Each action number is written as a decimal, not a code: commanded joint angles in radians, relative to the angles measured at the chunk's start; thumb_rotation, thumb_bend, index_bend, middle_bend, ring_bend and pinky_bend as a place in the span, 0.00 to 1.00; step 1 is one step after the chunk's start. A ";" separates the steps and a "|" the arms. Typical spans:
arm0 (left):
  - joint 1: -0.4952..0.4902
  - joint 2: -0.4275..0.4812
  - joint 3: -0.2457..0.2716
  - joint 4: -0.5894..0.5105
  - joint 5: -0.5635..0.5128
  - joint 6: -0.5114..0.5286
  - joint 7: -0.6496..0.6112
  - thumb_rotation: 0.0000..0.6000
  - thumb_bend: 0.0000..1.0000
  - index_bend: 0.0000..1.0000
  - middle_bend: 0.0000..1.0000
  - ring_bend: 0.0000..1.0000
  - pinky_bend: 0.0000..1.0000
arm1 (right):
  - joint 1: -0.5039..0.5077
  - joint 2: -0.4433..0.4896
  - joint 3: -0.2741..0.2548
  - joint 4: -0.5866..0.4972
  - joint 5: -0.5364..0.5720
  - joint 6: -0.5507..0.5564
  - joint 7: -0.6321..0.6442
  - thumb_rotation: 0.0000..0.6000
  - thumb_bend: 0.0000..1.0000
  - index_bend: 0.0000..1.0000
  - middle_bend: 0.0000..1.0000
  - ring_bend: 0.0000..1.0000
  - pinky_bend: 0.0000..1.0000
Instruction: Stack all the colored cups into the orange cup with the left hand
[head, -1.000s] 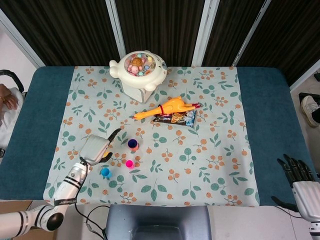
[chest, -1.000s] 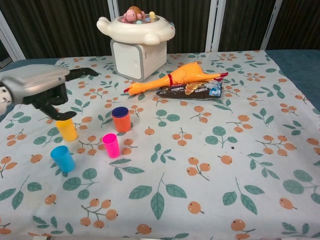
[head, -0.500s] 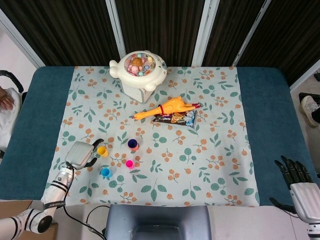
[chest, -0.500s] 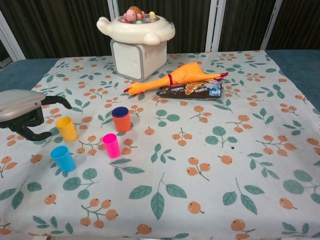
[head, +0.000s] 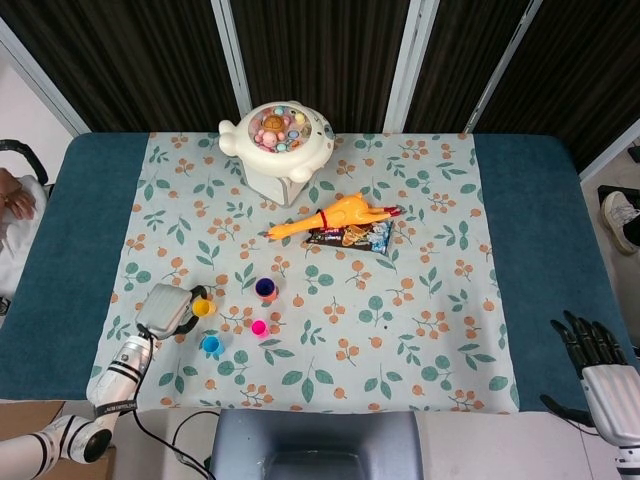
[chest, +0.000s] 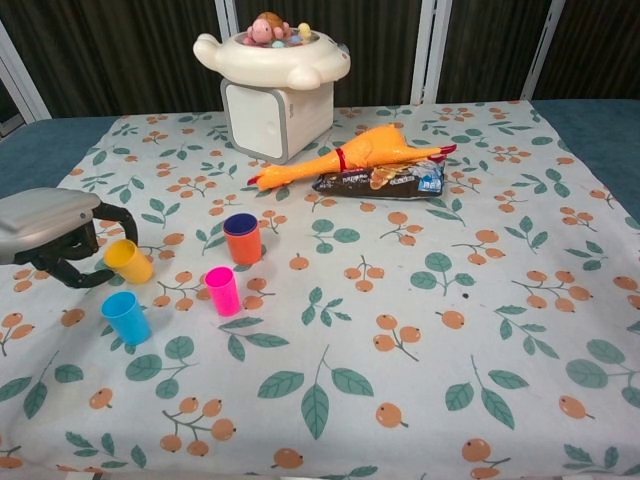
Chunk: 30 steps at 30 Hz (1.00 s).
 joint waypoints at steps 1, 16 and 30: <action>0.001 -0.004 -0.005 0.008 0.004 -0.004 -0.005 1.00 0.32 0.50 1.00 1.00 1.00 | 0.000 0.000 0.000 0.000 0.001 -0.001 -0.002 1.00 0.21 0.00 0.00 0.00 0.00; -0.007 0.063 -0.101 -0.111 0.023 0.022 -0.154 1.00 0.32 0.56 1.00 1.00 1.00 | 0.001 -0.003 0.000 0.000 0.004 -0.006 -0.008 1.00 0.21 0.00 0.00 0.00 0.00; -0.111 0.034 -0.210 -0.240 -0.110 -0.052 -0.058 1.00 0.32 0.56 1.00 1.00 1.00 | 0.011 -0.008 0.003 -0.004 0.019 -0.032 -0.027 1.00 0.21 0.00 0.00 0.00 0.00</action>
